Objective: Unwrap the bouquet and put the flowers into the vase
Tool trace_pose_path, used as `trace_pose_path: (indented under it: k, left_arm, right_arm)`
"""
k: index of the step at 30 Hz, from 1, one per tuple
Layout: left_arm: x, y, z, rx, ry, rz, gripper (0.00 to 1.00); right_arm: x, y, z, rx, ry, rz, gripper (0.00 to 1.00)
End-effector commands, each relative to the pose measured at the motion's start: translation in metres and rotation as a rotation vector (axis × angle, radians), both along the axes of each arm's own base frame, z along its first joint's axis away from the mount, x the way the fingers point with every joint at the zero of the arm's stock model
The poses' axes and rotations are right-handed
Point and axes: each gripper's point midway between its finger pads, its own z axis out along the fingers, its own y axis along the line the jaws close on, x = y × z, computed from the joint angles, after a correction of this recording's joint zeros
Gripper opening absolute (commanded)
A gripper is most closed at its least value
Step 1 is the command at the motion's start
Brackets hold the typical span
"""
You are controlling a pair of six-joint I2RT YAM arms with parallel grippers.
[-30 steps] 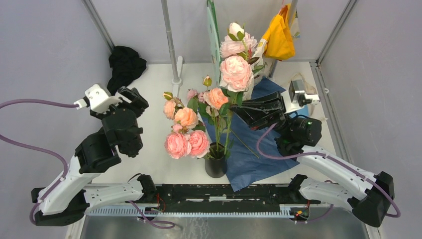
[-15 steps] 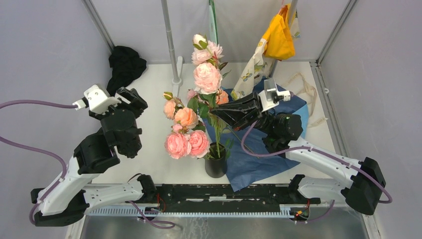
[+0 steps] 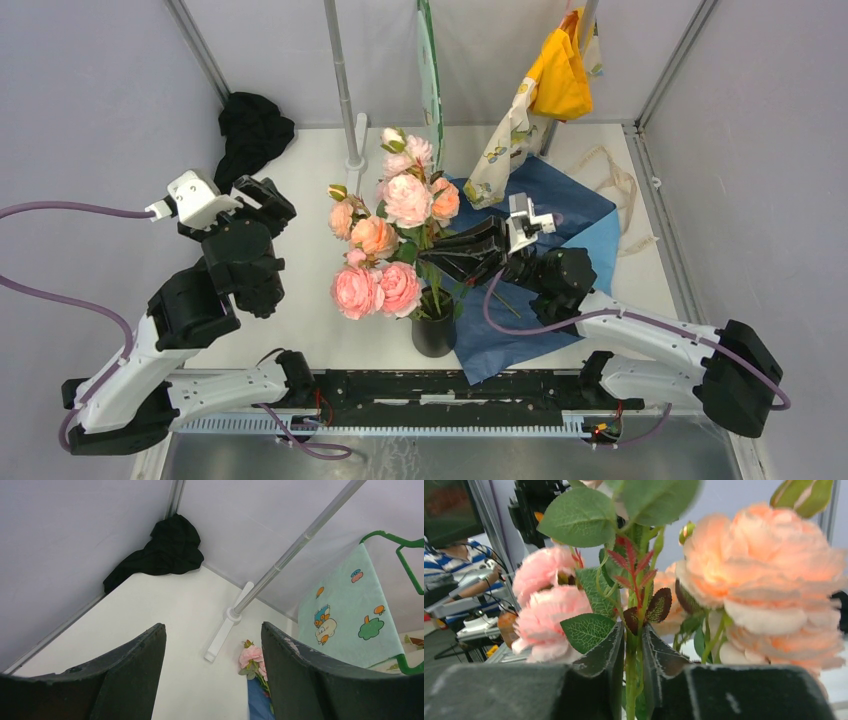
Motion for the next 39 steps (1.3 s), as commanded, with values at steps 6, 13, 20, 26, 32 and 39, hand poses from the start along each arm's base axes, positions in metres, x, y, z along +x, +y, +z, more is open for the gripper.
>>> trace_pose_path:
  k: [6, 13, 20, 26, 32, 39]
  left_arm:
    - [-0.001, 0.004, 0.008, -0.062, -0.043, 0.041, 0.76]
    - [-0.001, 0.003, 0.007, -0.061, -0.042, 0.039, 0.76]
    - [-0.002, 0.005, 0.008, -0.062, -0.044, 0.045, 0.76]
    - [-0.002, 0.007, 0.008, -0.062, -0.045, 0.051, 0.76]
    - [-0.005, 0.011, 0.01, -0.067, -0.05, 0.056, 0.76]
    - [-0.009, 0.018, 0.014, -0.088, -0.063, 0.064, 0.76]
  right_arm:
    - [0.001, -0.014, -0.023, -0.05, -0.058, -0.103, 0.46]
    - [0.0, -0.032, -0.028, -0.043, -0.074, -0.169, 0.72]
    - [0.005, -0.065, -0.022, -0.06, -0.095, -0.321, 0.98]
    - [0.021, -0.09, -0.028, -0.126, -0.074, -0.482, 0.98]
    - [0.062, -0.121, -0.076, -0.283, 0.09, -0.746, 0.96]
    - [0.099, -0.154, -0.149, -0.49, 0.304, -1.025, 0.77]
